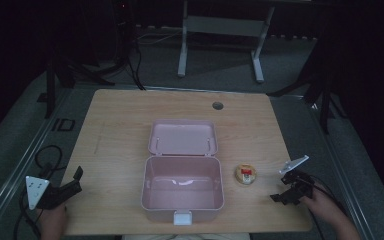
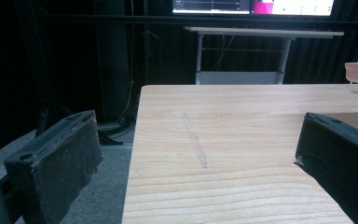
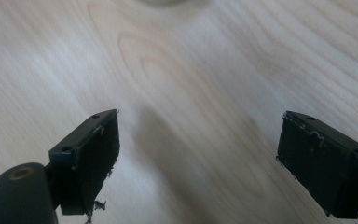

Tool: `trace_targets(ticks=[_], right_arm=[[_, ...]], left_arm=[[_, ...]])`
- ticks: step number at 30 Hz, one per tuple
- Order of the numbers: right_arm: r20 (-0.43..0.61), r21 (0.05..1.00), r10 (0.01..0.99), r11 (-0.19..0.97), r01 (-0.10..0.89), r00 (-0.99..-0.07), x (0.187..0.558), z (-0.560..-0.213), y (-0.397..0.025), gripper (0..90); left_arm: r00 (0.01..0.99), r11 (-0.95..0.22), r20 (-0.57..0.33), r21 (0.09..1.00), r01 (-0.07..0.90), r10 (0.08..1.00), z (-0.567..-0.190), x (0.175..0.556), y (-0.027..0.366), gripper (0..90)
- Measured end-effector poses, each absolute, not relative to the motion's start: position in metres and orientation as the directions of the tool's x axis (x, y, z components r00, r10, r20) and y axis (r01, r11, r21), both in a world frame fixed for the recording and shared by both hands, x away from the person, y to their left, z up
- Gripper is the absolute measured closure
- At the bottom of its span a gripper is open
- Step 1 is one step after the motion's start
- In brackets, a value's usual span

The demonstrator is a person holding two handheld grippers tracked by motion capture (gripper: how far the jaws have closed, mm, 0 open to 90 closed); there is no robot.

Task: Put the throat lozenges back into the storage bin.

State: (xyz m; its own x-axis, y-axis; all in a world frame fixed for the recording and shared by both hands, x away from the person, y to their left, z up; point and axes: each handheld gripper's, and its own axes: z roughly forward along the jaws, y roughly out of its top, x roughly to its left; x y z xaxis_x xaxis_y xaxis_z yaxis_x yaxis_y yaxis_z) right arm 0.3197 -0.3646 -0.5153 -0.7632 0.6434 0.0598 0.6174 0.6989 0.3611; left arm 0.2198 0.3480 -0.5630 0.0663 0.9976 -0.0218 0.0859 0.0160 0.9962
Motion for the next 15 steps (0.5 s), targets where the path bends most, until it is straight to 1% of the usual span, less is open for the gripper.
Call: trace_targets(ticks=[2,9,11,12,15], right_arm=[[0.051,0.314,0.625,0.73,0.607,-0.779,0.321,-0.512,-0.362,12.4],[0.039,0.203,0.584,0.79,0.579,-0.81,0.323,-0.497,-0.354,12.4],[0.039,0.189,0.58,0.796,0.576,-0.814,0.323,-0.496,-0.352,12.4],[0.05,0.132,0.566,0.813,0.568,-0.823,0.324,-0.494,-0.349,12.5],[0.047,0.016,0.541,0.84,0.542,-0.84,0.325,-0.493,-0.343,12.5]], left_arm=[[0.065,0.017,-0.022,0.996,0.085,0.998,-0.563,0.22,0.348,0.4],[0.066,0.016,-0.022,0.996,0.087,0.998,-0.563,0.22,0.348,0.4],[0.065,0.016,-0.022,0.996,0.085,0.998,-0.563,0.22,0.348,0.4],[0.065,0.016,-0.022,0.996,0.085,0.998,-0.563,0.22,0.348,0.4],[0.066,0.016,-0.021,0.996,0.084,0.998,-0.563,0.22,0.348,0.4]])
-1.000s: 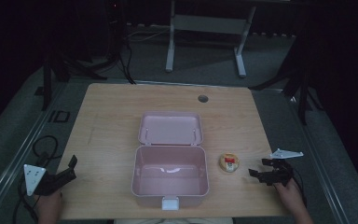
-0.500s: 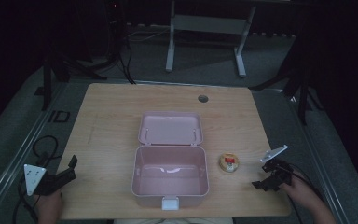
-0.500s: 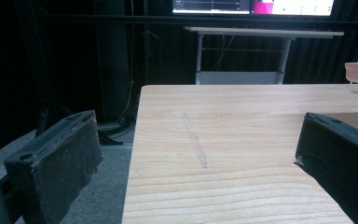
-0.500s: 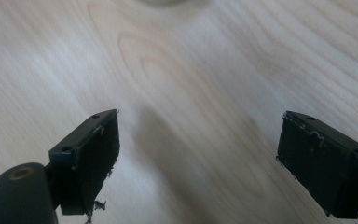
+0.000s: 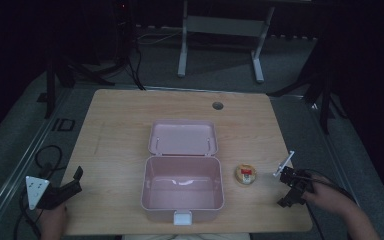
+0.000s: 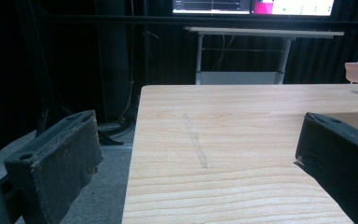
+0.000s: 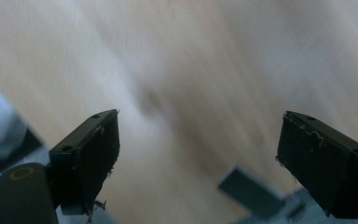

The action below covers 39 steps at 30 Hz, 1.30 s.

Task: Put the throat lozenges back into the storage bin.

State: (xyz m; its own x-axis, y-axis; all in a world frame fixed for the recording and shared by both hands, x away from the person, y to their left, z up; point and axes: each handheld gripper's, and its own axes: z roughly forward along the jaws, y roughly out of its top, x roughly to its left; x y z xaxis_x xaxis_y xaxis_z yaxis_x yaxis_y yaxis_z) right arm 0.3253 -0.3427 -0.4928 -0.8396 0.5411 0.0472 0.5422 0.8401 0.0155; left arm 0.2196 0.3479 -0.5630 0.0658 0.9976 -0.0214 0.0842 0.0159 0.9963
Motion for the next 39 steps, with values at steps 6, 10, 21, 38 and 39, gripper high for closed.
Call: trace_targets(ticks=[6,10,21,38,39], right_arm=[[0.068,-0.117,0.529,0.846,0.519,-0.846,0.328,-0.494,-0.336,12.6],[0.069,-0.122,0.519,0.852,0.509,-0.852,0.33,-0.493,-0.332,12.6],[0.05,-0.107,0.472,0.879,0.465,-0.88,0.34,-0.491,-0.315,13.0],[0.018,-0.098,0.36,0.929,0.357,-0.933,0.371,-0.492,-0.269,13.7],[0.021,-0.092,0.357,0.931,0.353,-0.934,0.372,-0.492,-0.267,13.8]], left_arm=[[0.067,0.016,-0.021,0.996,0.084,0.998,-0.563,0.22,0.348,0.4],[0.069,0.018,-0.024,0.996,0.086,0.997,-0.563,0.22,0.348,0.4],[0.068,0.023,-0.028,0.996,0.086,0.997,-0.563,0.22,0.348,0.4],[0.071,0.024,-0.03,0.996,0.086,0.997,-0.563,0.22,0.348,0.4],[0.072,0.024,-0.03,0.996,0.086,0.997,-0.563,0.22,0.349,0.4]])
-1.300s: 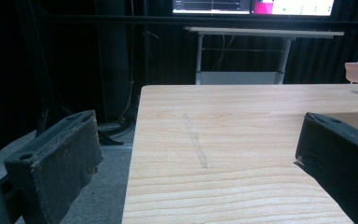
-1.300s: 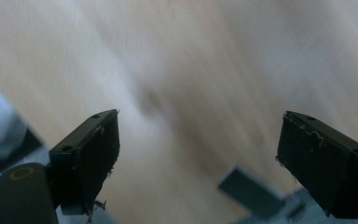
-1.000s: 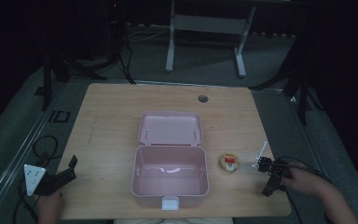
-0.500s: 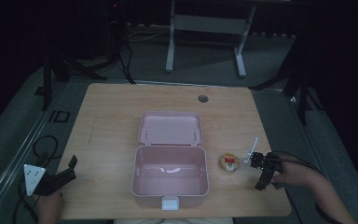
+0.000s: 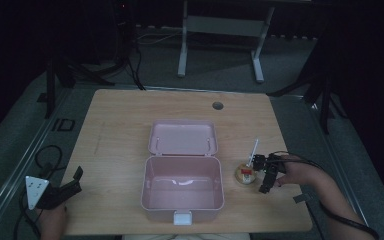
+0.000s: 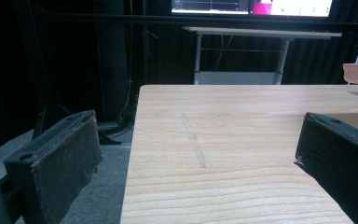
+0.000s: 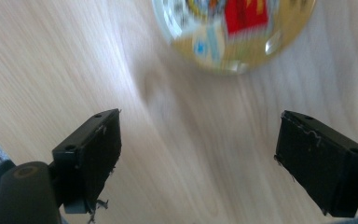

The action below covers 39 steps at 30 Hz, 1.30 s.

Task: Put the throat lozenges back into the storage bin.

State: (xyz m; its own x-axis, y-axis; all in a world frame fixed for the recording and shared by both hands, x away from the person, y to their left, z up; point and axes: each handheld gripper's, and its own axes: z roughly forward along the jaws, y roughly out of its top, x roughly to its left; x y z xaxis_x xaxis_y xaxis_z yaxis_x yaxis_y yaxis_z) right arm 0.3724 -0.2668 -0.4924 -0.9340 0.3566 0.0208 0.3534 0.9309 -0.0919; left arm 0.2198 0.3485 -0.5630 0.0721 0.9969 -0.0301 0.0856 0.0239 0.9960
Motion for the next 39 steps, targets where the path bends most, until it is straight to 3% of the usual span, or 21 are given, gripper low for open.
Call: trace_targets(ticks=[15,27,30,39], right_arm=[[0.02,-0.06,0.296,0.954,0.294,-0.955,0.396,-0.498,-0.229,13.5],[0.018,-0.103,0.264,0.96,0.261,-0.964,0.403,-0.514,-0.218,14.1],[0.019,-0.105,0.253,0.962,0.25,-0.967,0.403,-0.516,-0.215,19.4],[0.058,-0.131,0.235,0.965,0.226,-0.97,0.4,-0.496,-0.213,19.9]], left_arm=[[0.079,0.029,-0.036,0.996,0.086,0.996,-0.563,0.22,0.349,0.4],[0.082,0.029,-0.036,0.996,0.086,0.996,-0.563,0.22,0.349,0.4],[0.082,0.029,-0.036,0.996,0.086,0.996,-0.563,0.22,0.349,0.4],[0.08,0.028,-0.035,0.996,0.086,0.996,-0.563,0.22,0.349,0.4]])
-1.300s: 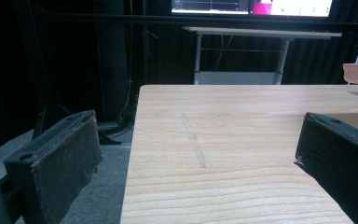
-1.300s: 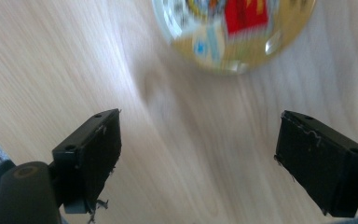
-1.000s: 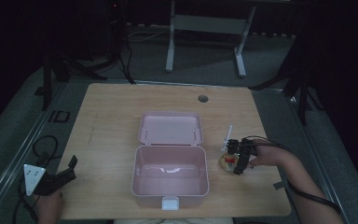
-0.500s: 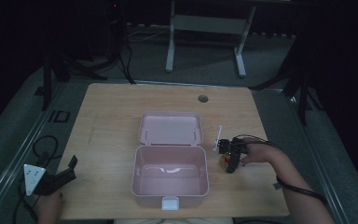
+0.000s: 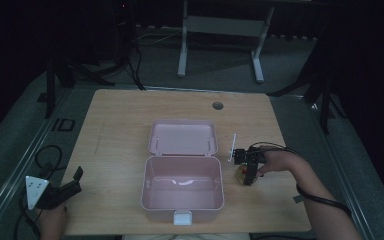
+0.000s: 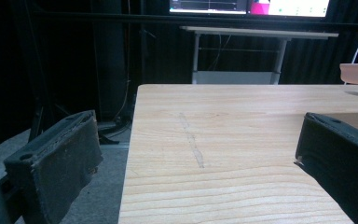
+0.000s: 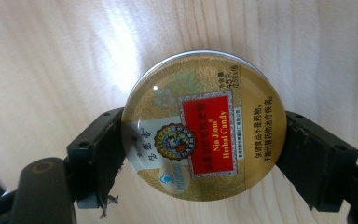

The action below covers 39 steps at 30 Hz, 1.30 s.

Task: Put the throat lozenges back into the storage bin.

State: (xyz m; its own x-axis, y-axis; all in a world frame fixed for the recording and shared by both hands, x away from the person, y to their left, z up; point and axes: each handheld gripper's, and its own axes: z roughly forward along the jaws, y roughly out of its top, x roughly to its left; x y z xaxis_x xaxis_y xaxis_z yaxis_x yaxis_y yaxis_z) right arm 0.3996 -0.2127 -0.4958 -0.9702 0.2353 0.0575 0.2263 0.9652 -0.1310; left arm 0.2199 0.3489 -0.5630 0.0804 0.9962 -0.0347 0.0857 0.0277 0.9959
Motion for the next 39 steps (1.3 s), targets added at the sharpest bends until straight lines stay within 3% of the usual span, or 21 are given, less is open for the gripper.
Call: trace_targets(ticks=[21,39], right_arm=[[-0.002,-0.128,0.22,0.967,0.219,-0.975,0.373,-0.381,-0.198,20.0],[0.023,-0.079,0.147,0.986,0.145,-0.989,0.354,-0.367,-0.152,20.0]], left_arm=[[0.077,0.028,-0.035,0.996,0.085,0.996,-0.563,0.22,0.349,0.4],[0.077,0.029,-0.036,0.996,0.088,0.996,-0.563,0.22,0.349,0.4]])
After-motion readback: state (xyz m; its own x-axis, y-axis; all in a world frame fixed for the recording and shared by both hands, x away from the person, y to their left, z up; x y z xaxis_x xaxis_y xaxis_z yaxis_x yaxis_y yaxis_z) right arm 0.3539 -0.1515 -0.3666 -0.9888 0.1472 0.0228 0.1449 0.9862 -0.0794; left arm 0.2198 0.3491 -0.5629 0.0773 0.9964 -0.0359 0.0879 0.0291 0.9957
